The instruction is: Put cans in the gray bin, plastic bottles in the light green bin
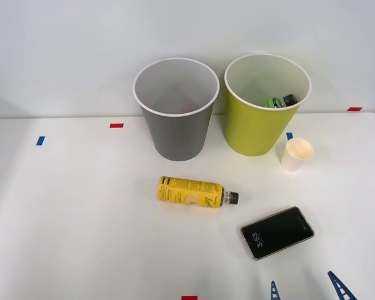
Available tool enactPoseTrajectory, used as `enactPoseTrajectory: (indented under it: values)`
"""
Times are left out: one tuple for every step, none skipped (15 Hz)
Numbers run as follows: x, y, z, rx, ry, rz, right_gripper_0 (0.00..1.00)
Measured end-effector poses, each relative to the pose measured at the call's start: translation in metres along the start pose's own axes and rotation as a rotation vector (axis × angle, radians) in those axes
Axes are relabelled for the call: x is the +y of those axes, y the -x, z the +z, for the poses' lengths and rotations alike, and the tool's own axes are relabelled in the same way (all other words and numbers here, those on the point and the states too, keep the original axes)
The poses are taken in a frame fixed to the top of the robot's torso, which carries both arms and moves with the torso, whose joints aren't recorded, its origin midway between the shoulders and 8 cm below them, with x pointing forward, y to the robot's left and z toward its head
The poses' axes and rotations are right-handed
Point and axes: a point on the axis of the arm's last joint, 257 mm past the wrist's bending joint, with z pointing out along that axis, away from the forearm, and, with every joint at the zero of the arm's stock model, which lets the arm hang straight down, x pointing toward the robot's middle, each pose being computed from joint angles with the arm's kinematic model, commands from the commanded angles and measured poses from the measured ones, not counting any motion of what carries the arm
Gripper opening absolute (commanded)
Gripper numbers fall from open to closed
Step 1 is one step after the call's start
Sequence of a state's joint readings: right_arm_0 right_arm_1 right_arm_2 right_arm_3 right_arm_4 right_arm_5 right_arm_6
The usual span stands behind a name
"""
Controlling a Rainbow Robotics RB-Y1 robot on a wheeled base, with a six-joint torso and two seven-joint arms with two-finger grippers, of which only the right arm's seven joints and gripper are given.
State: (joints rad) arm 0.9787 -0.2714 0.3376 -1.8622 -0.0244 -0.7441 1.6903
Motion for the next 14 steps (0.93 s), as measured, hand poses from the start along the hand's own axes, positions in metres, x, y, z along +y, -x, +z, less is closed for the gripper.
enactPoseTrajectory:
  values:
    - [0.0, 0.0, 0.0, 0.0, 0.0, 0.0, 1.0]
    - [0.0, 0.0, 0.0, 0.0, 0.0, 0.0, 1.0]
    - [0.0, 0.0, 0.0, 0.0, 0.0, 0.0, 1.0]
    - [0.0, 0.0, 0.0, 0.0, 0.0, 0.0, 1.0]
    - [0.0, 0.0, 0.0, 0.0, 0.0, 0.0, 1.0]
    - [0.0, 0.0, 0.0, 0.0, 0.0, 0.0, 1.0]
    - [0.0, 0.0, 0.0, 0.0, 0.0, 0.0, 1.0]
    - [0.0, 0.0, 0.0, 0.0, 0.0, 0.0, 1.0]
    - [0.0, 0.0, 0.0, 0.0, 0.0, 0.0, 1.0]
    - [0.0, 0.0, 0.0, 0.0, 0.0, 0.0, 1.0]
    - [0.0, 0.0, 0.0, 0.0, 0.0, 0.0, 1.0]
    - [0.0, 0.0, 0.0, 0.0, 0.0, 0.0, 1.0]
    - [0.0, 0.0, 0.0, 0.0, 0.0, 0.0, 1.0]
    - [0.0, 0.0, 0.0, 0.0, 0.0, 0.0, 1.0]
